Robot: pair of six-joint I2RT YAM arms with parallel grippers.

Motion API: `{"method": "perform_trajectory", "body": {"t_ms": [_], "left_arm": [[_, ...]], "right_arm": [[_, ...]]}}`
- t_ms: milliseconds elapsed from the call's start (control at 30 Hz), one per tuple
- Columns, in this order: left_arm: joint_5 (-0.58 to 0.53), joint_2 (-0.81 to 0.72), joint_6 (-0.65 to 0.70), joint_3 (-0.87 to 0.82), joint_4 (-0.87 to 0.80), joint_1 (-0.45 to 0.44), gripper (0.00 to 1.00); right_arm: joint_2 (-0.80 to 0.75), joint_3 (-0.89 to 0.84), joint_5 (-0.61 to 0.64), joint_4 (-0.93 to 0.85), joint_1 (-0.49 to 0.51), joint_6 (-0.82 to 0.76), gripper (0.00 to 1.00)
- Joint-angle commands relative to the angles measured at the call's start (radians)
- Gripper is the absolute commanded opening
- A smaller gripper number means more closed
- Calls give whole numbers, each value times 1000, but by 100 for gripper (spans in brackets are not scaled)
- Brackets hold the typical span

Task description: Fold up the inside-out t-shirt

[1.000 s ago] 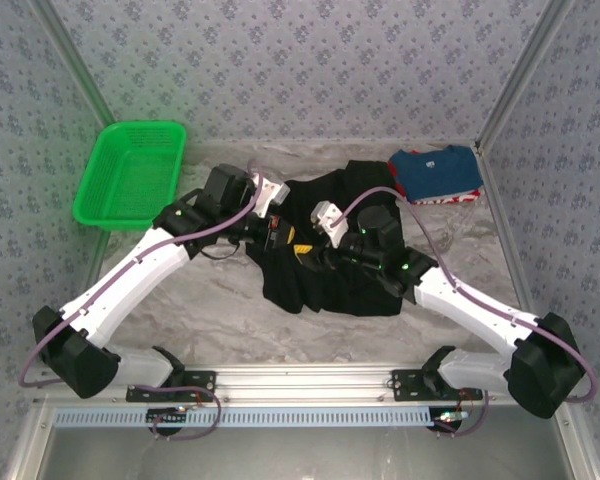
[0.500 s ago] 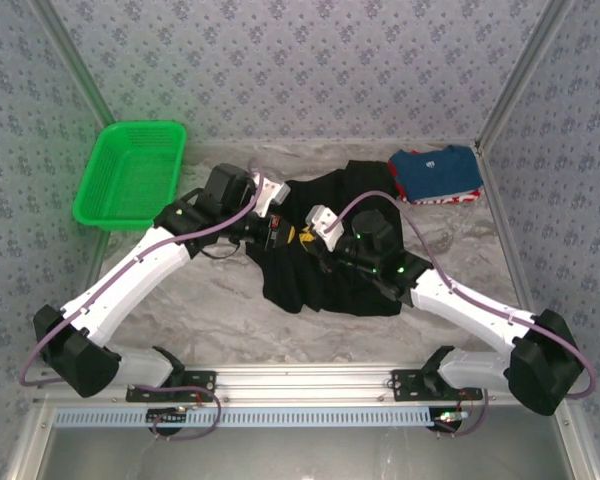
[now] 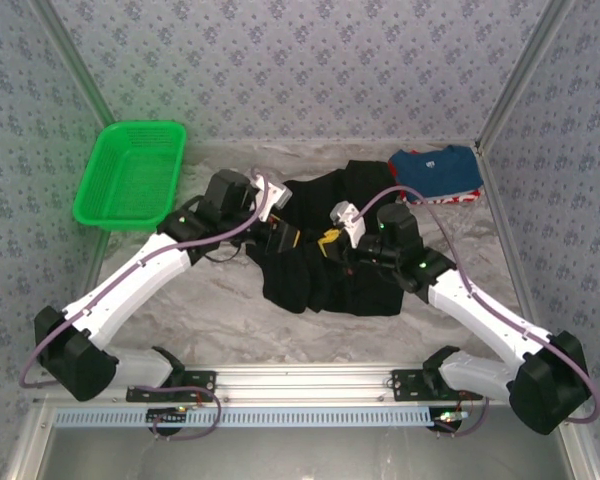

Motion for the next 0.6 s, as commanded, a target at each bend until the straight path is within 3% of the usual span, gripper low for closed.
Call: {"method": "perform_trajectory", "body": {"t_ms": [0, 167, 333, 567], "left_arm": [[12, -69, 188, -88, 166, 3, 45], [160, -111, 495, -146, 206, -6, 53], [155, -107, 674, -114, 150, -70, 64], [-136, -143, 744, -153, 262, -215, 69]], "right_arm": [[-43, -9, -148, -43, -31, 52, 0], [-52, 3, -179, -65, -54, 56, 0], [-29, 44, -182, -96, -57, 61, 0], [-8, 60, -182, -106, -58, 84, 0]]}}
